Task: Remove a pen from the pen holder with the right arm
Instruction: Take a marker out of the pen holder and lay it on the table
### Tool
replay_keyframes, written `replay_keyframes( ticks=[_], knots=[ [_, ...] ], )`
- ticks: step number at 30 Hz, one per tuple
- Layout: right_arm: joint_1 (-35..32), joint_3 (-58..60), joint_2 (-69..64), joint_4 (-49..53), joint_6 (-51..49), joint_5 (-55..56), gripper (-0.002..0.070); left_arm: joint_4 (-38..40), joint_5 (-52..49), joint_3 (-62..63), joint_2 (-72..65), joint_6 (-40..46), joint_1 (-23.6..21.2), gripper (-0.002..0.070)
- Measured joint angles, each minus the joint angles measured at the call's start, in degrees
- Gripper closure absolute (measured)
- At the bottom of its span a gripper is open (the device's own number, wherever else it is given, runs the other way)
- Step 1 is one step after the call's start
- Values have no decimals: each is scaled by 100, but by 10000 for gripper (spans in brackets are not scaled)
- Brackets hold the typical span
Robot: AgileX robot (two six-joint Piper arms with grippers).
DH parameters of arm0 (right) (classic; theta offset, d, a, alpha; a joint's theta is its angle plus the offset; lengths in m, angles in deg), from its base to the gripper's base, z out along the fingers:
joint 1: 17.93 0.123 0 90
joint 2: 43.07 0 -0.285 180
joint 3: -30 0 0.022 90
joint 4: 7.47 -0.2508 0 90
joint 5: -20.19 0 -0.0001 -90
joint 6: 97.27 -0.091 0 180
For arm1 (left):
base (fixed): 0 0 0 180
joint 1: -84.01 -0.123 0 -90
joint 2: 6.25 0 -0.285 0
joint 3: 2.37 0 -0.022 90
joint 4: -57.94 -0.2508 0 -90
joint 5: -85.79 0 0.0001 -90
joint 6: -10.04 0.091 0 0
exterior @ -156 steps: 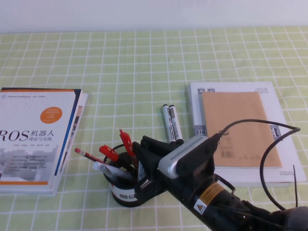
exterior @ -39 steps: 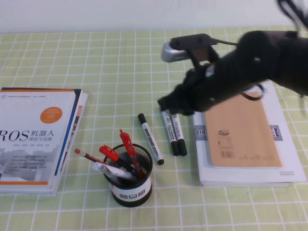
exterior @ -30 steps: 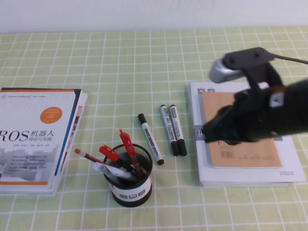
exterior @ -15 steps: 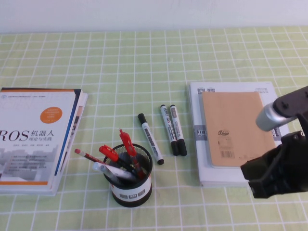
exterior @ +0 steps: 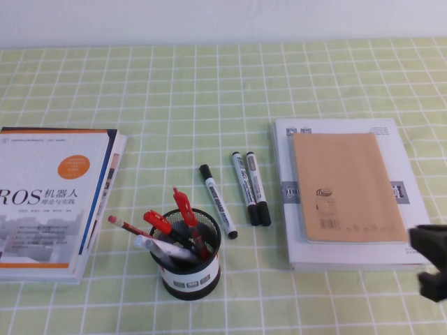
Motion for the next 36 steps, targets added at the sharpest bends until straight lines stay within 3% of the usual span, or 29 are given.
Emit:
replay_keyframes(
  ticks=[6,10,20,30,31,36],
  knots=[
    [-985,1930,1525,0,22,1734,689,0,0,0,0,0,0,681],
    [-1660,2685,2673,-13,22,2021,689,0,0,0,0,0,0,681],
    [-2292,3115,4992,-13,31,985,688,0,0,0,0,0,0,681],
    [-2292,3115,5136,56,393,568,688,0,0,0,0,0,0,681],
    [-2292,3115,5136,-279,431,-181,688,0,0,0,0,0,0,681],
    [-2292,3115,5136,-279,431,-181,689,0,0,0,0,0,0,681]
  ],
)
